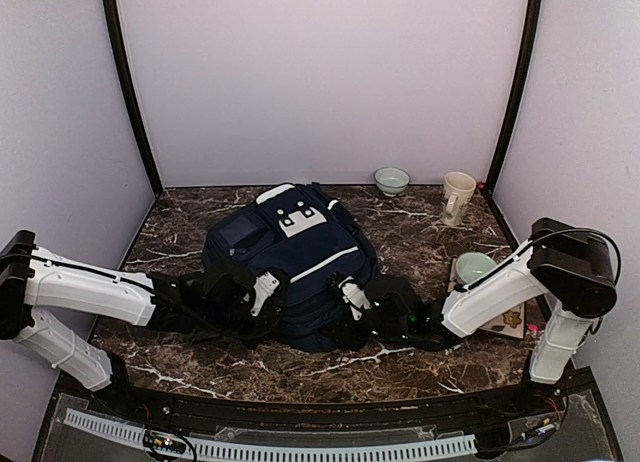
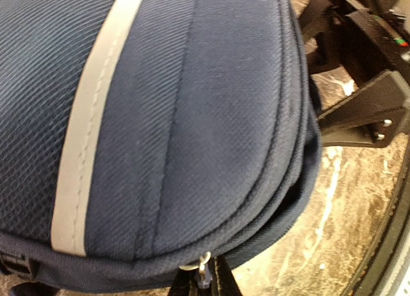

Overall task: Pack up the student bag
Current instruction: Zip the upper front pocket of the bag in the student bag.

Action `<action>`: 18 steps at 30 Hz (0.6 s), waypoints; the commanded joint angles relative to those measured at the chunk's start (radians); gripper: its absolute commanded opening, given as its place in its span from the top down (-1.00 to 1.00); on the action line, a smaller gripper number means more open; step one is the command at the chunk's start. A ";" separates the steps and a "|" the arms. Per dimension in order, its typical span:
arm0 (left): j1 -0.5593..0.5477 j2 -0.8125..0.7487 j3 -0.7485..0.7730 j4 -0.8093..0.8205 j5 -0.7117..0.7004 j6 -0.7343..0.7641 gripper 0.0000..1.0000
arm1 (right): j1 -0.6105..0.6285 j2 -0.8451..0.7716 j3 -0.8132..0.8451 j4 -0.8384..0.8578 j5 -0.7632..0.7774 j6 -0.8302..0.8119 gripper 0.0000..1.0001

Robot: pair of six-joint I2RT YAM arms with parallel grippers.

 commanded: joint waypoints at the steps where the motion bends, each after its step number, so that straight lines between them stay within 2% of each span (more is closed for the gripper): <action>1: -0.037 -0.003 0.037 0.055 0.189 0.019 1.00 | 0.008 0.032 0.031 0.058 -0.001 -0.002 -0.16; 12: -0.037 0.038 0.077 0.108 0.242 -0.018 1.00 | 0.009 -0.017 -0.002 0.052 0.015 -0.007 -0.15; 18: -0.037 0.149 0.165 0.130 0.289 -0.033 0.95 | 0.009 -0.016 -0.007 0.047 0.029 -0.011 -0.15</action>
